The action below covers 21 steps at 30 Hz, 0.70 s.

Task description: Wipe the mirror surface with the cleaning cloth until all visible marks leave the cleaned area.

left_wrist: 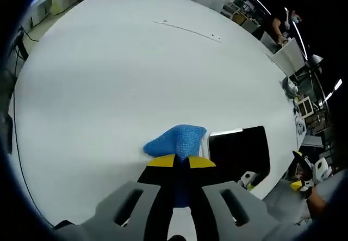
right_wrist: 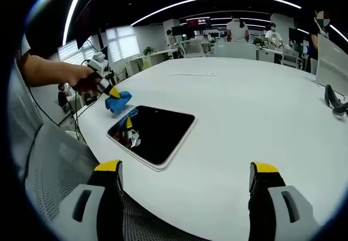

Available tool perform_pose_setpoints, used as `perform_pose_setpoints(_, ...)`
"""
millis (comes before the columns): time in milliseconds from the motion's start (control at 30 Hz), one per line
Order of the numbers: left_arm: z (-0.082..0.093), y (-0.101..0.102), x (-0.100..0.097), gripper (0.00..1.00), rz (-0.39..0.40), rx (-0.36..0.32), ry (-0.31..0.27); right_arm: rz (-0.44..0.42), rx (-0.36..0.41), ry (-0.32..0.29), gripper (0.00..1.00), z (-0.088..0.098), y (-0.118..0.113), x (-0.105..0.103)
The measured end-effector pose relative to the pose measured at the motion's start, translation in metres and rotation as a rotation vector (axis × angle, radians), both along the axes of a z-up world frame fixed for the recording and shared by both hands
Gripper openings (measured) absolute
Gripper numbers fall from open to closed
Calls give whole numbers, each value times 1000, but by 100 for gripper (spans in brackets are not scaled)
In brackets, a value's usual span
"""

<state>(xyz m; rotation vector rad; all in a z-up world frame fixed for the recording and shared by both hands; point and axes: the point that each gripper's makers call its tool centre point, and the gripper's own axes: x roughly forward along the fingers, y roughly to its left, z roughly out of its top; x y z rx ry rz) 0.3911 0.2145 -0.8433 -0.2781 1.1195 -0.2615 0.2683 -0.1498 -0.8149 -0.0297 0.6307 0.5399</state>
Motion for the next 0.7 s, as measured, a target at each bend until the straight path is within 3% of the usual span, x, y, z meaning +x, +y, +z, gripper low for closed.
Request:
perform_pose_setpoints(133, -17, 1, -7, 11, -4, 32, 27, -1, -2, 0, 96, 0, -1, 0)
perform_pose_setpoints(267, -25, 7, -9, 26, -6, 70, 21, -7, 0, -2, 96, 0, -2, 1)
perform_pose_setpoints(400, -23, 10, -8, 28, -10, 80, -5, -9, 1, -1, 96, 1, -1, 1)
perform_pose_setpoints(500, -17, 11, -5, 42, -3, 61, -27, -11, 2, -2, 96, 1, -2, 1)
perform_pose_setpoints(600, 5, 12, 5, 55, -57, 16, -170, -16, 9, -1, 96, 1, -2, 1)
perform_pose_setpoints(667, 14, 11, 0, 66, -108, -14, -213, -20, 24, -7, 97, 4, -2, 2)
perform_pose_setpoints(700, 20, 14, -2, 74, -144, -14, -265, -13, 26, -15, 97, 5, 0, 2)
